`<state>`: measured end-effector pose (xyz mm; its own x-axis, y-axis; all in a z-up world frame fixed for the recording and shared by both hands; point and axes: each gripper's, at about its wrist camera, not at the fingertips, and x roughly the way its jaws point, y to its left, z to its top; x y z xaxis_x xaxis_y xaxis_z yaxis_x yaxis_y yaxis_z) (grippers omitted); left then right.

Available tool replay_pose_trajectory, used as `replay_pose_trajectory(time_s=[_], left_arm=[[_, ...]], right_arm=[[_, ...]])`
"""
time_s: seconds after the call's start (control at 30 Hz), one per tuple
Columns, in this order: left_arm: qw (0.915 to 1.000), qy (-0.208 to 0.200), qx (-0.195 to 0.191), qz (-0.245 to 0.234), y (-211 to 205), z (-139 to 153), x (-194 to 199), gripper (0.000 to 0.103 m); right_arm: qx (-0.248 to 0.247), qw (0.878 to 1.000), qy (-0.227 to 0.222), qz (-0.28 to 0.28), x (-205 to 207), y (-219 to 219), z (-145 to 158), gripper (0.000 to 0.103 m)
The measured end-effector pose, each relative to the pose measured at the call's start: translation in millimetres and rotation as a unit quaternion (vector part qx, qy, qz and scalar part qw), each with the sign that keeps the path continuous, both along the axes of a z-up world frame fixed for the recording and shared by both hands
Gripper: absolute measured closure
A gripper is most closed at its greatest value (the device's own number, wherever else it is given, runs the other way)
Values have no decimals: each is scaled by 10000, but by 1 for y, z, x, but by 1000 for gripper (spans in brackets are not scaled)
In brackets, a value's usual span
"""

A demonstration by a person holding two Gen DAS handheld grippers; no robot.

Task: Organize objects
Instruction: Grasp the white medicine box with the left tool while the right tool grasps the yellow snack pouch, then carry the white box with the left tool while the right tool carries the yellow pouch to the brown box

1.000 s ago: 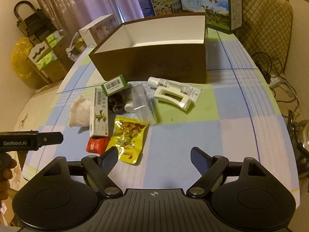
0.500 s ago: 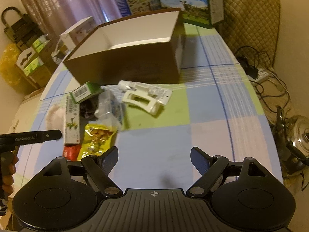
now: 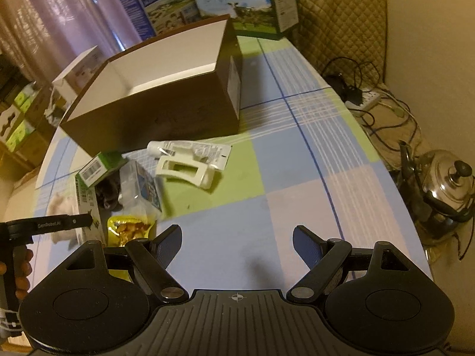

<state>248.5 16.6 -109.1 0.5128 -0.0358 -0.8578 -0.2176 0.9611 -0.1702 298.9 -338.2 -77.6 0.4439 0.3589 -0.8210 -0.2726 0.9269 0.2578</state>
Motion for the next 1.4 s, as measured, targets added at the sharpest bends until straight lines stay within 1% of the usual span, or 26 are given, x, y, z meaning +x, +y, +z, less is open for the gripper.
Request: replay_pose_trajectory(time_s=[0.13,0.37,0.47,0.53,0.6,0.7,0.83,1.0,1.2,1.27,1.4], left_arm=[[9999,102,-123,0,5,-5,8,76],[9998,164,-126,32,8,-9,22,77],[9998,133,-123,69,9,-7,26,78],[9998,93,-142,108,11,-5,26,80],[9998,14,-163,147,14,-1,21,82],[9997,-102,-160,163,18,7,12,82],[9993,-177,-158,274,23,19,-1,82],[9983,-320,-206,440,34,37,-22,82],[9977,-353,-243,519,41,49,-37,82],[9975,-345,-262,549,44,49,-40,82],[9973,-308,-298,594,49,47,-43,82]], right_arm=[[-49,9999,38,-120,3,2,-4,23],[-106,9999,86,-97,3,8,-6,23],[-130,9998,100,-74,3,10,-7,23],[-151,9998,102,-54,2,12,-8,23],[-131,9999,107,-28,2,14,-10,23],[-123,9999,95,57,4,20,-11,23],[-61,9995,31,293,6,35,-12,23],[119,9972,43,734,6,61,-15,29],[477,9888,548,1303,3,99,-36,29],[478,9859,653,1463,1,111,-44,29],[364,9835,773,1593,0,131,-57,29]])
